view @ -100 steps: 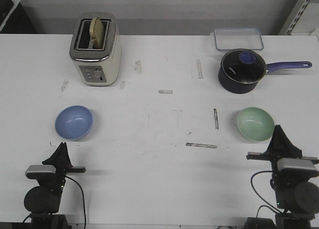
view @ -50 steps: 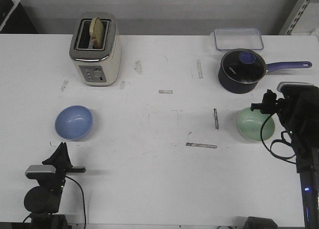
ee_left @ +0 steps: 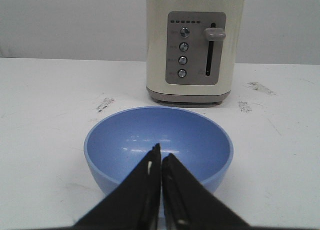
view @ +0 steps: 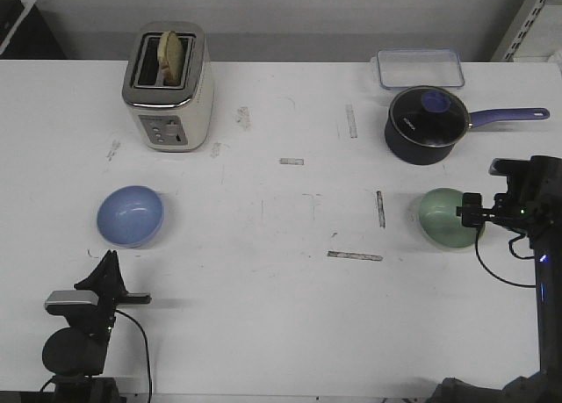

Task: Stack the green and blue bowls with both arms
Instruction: 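Reach the right gripper forward and grip the rim of the green bowl, then carry the green bowl with the right gripper toward the table center and set it down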

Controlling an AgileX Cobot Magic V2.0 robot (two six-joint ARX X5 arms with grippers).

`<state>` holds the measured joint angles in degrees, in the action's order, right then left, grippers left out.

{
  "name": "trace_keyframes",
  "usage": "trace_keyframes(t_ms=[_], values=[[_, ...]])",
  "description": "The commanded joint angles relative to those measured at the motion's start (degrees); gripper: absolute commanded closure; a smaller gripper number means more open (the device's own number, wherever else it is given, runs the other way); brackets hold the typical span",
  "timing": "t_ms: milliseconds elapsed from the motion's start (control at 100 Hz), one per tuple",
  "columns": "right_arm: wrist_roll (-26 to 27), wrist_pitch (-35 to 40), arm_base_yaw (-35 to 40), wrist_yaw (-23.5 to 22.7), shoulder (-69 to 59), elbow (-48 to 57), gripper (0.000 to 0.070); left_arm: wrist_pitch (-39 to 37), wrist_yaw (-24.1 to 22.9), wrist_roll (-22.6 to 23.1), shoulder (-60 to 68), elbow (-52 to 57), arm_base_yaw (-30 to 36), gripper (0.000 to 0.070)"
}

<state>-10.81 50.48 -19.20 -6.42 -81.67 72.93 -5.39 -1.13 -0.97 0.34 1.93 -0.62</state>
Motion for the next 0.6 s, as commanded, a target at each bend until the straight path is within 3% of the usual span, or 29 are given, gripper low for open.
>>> trace_keyframes(t_ms=[0, 220, 370, 530, 590], values=[[-1.46, -0.33, -0.31, -0.2, -2.82, 0.83, 0.0157, -0.61, 0.09, -0.11, -0.15, -1.16, -0.07, 0.0697], [-1.46, -0.42, -0.31, -0.2, -9.53, 0.81, 0.018, -0.63, 0.09, -0.11, -0.15, -1.16, -0.07, 0.0697], [-1.51, -0.96, -0.31, -0.2, -11.28, 0.81, 0.0406, -0.63, 0.09, -0.11, -0.15, -1.16, -0.07, 0.0697], [-2.75, -1.09, -0.33, 0.09, -12.37, 0.44, 0.0468, -0.61, 0.09, -0.11, -0.15, -1.16, -0.07, 0.0697], [-2.73, -0.94, -0.35, 0.28, -12.79, 0.44, 0.061, -0.63, 0.09, -0.11, -0.15, -1.16, -0.07, 0.0697]])
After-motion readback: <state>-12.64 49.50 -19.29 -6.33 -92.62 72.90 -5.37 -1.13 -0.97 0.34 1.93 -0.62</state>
